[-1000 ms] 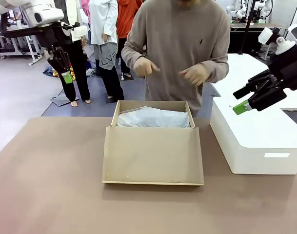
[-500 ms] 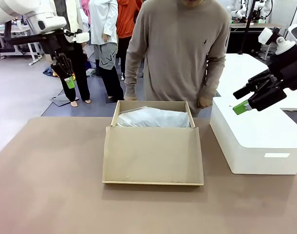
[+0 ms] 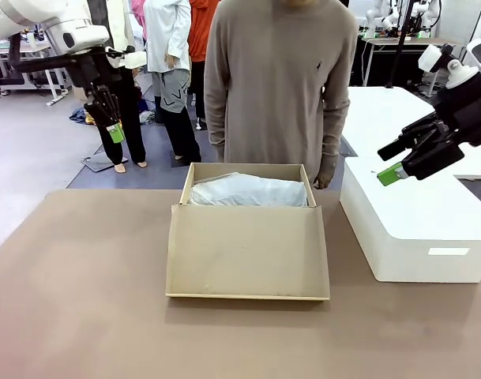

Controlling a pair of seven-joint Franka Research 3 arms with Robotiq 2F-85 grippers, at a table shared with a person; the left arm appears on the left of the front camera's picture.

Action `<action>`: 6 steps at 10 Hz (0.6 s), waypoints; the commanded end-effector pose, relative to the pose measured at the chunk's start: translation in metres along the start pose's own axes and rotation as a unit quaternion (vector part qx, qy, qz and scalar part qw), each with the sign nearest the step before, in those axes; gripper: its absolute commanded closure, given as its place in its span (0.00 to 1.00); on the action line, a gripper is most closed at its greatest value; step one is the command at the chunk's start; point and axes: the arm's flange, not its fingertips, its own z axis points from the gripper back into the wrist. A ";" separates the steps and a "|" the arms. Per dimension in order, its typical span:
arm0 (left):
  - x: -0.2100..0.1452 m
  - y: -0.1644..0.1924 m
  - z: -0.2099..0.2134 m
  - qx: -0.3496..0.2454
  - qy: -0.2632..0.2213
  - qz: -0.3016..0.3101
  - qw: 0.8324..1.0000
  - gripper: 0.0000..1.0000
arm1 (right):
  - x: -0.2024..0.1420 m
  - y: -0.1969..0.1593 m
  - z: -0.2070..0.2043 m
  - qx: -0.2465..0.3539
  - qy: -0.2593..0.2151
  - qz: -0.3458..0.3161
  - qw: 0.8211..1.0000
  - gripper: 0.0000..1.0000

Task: Pack the shoes into the box.
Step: Close the Shoes Box.

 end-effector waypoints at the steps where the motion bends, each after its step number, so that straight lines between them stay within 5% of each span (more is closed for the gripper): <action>1: -0.013 0.013 -0.020 -0.006 -0.043 0.015 0.999 1.00 | 0.001 -0.003 0.000 0.008 -0.018 0.010 1.000 0.00; 6: -0.045 0.023 -0.095 -0.025 -0.108 0.018 0.994 1.00 | 0.001 -0.003 0.000 0.008 -0.018 0.010 1.000 0.00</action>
